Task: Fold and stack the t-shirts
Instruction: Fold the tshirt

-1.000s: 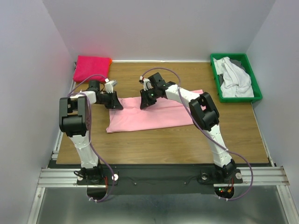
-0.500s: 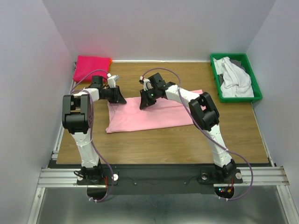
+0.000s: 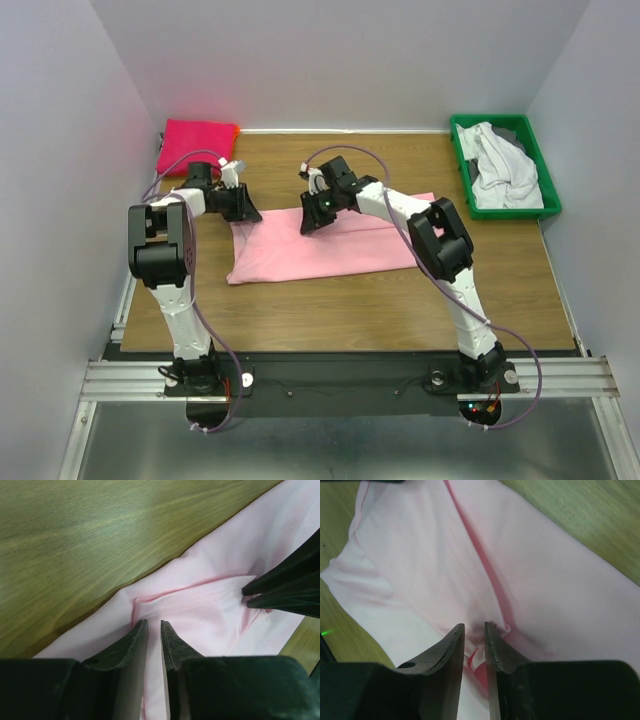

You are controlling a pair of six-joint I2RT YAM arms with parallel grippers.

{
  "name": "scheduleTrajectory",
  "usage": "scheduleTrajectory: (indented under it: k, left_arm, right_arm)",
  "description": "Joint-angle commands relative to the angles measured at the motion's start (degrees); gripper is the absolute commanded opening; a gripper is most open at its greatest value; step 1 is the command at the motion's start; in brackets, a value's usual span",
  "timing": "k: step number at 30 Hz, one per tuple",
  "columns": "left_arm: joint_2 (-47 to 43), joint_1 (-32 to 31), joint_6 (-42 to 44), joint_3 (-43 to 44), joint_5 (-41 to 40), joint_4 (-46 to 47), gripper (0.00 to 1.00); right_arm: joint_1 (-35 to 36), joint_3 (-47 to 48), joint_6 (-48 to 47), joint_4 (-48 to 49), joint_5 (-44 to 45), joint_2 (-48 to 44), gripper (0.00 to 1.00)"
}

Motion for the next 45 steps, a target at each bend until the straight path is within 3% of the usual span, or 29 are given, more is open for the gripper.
scheduleTrajectory:
  k: [1,5,9,13,17,20,23,28,32,37,41,42,45]
  left_arm:
    - [-9.7,0.5,4.3,1.8,-2.9,-3.4,0.30]
    - [-13.9,-0.5,6.5,2.5,-7.3,-8.9,0.29]
    - [-18.4,-3.8,10.0,-1.1,-13.1,-12.0,0.29]
    - [-19.8,-11.6,9.5,-4.1,-25.1,-14.3,0.22]
    - [-20.2,-16.9,9.9,-6.7,-29.6,-14.6,0.10]
    - [-18.7,-17.8,9.5,-6.8,-31.0,-14.1,0.08]
    - [-14.8,-17.8,9.5,-5.5,-32.8,-14.7,0.00]
    - [-7.2,-17.8,12.1,-1.8,-37.3,-13.4,0.00]
    - [-0.3,-17.7,14.7,6.8,-39.1,-15.1,0.00]
    - [12.4,-17.6,20.4,28.0,-43.6,-19.8,0.00]
    - [19.1,-17.7,21.4,47.3,-39.1,-24.0,0.00]
    - [19.5,-17.7,20.9,52.3,-38.0,-24.2,0.00]
    - [17.7,-17.7,17.6,55.7,-34.1,-24.2,0.09]
  right_arm:
    - [-2.7,-1.3,-2.7,-1.6,-1.7,-9.7,0.31]
    - [-7.2,-3.7,-6.6,-4.4,-1.6,-16.7,0.52]
    - [-11.7,-7.2,-14.3,-12.7,5.1,-20.8,0.58]
    - [-16.8,-12.4,-20.3,-17.0,11.2,-22.9,0.54]
    - [-20.3,-16.1,-24.2,-18.2,15.9,-22.1,0.49]
    - [-21.9,-16.7,-25.9,-18.3,18.8,-19.5,0.46]
    - [-22.7,-17.3,-27.2,-18.2,20.0,-17.2,0.45]
    - [-23.8,-20.4,-28.0,-18.2,18.6,-15.1,0.42]
    - [-23.7,-26.8,-28.1,-18.3,14.5,-16.9,0.42]
    - [-21.3,-34.0,-29.9,-22.4,7.2,-22.4,0.40]
    - [-9.5,-40.1,-32.7,-26.6,-4.4,-30.6,0.40]
    - [-8.6,-40.3,-32.7,-26.5,-5.3,-31.8,0.41]
    - [-9.6,-36.2,-30.6,-26.9,-4.7,-33.4,0.41]
